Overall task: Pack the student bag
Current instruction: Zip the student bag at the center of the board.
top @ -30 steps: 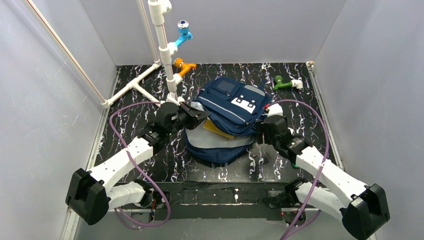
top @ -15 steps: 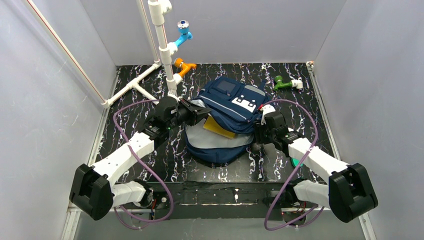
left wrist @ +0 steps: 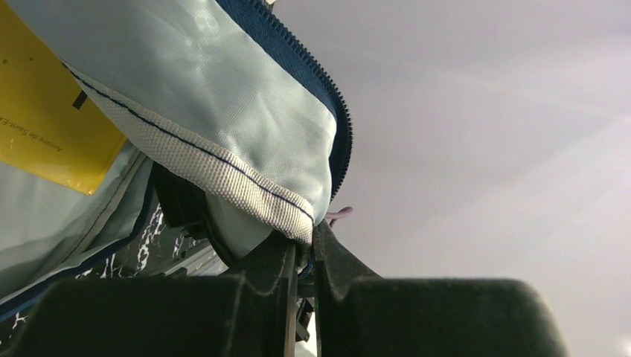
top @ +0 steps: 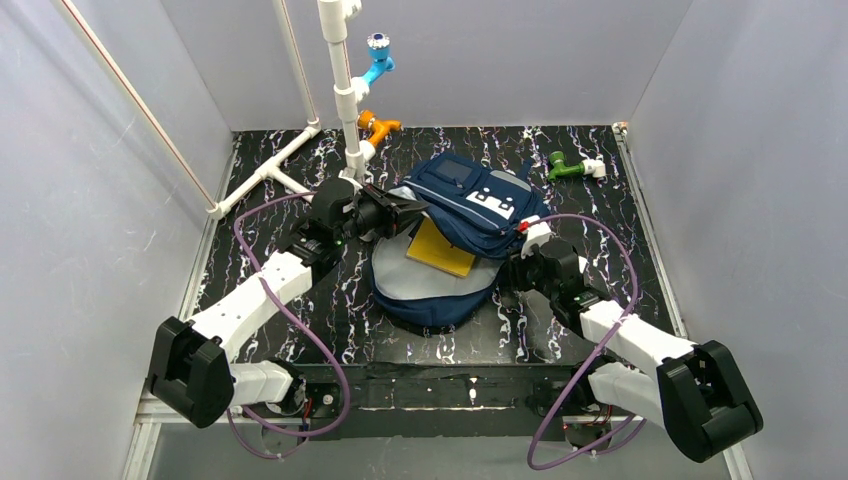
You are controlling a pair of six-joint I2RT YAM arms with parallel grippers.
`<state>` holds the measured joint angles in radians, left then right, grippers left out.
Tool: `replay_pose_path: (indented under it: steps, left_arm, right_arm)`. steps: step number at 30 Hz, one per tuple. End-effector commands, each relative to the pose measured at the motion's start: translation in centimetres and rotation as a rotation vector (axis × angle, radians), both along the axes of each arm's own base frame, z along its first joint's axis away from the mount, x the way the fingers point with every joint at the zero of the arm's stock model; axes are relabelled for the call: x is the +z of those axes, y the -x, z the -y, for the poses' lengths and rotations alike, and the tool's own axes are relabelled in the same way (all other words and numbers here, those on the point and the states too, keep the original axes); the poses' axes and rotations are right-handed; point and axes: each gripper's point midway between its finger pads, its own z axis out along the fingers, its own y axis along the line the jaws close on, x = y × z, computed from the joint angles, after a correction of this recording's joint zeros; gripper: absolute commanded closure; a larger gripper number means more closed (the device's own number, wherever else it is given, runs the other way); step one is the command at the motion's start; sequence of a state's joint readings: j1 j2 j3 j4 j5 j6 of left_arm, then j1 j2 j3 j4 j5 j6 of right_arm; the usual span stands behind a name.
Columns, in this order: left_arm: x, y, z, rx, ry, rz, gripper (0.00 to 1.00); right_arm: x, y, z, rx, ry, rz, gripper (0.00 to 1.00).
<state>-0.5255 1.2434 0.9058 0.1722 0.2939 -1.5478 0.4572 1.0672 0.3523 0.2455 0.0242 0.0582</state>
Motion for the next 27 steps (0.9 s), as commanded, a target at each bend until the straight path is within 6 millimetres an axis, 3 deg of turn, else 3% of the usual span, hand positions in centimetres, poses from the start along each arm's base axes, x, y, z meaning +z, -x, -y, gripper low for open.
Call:
replay_pose_path:
  steps: [1,7,16,18,21,24,27]
  left_arm:
    - [7.5,-0.2,0.2,-0.027,0.134,0.167,1.00]
    - [6.3,0.4,-0.7,0.007,0.127,0.151,1.00]
    - [6.0,1.2,-0.7,-0.016,0.132,0.144,1.00]
    - [6.0,1.3,-0.7,-0.017,0.133,0.142,1.00]
    - [5.7,1.4,-0.7,-0.022,0.128,0.142,1.00]
    - [5.3,1.6,-0.6,-0.032,0.125,0.133,1.00]
    - [5.3,1.6,-0.6,-0.034,0.124,0.137,1.00]
  right_arm:
    - [4.1,-2.8,-0.4,-0.007,-0.027,0.191,0.54]
    - [3.0,-3.5,0.3,0.004,0.085,0.181,0.52]
    - [2.2,-4.4,-0.8,0.132,0.182,0.181,0.46]
    - [2.1,-4.2,-2.0,0.220,0.181,0.185,0.51]
    - [1.5,-4.3,-2.0,0.249,0.215,0.174,0.65]
    - [0.6,-4.0,-2.2,0.280,0.232,0.138,0.71]
    - [0.2,-4.2,-1.5,0.235,0.246,0.118,0.90]
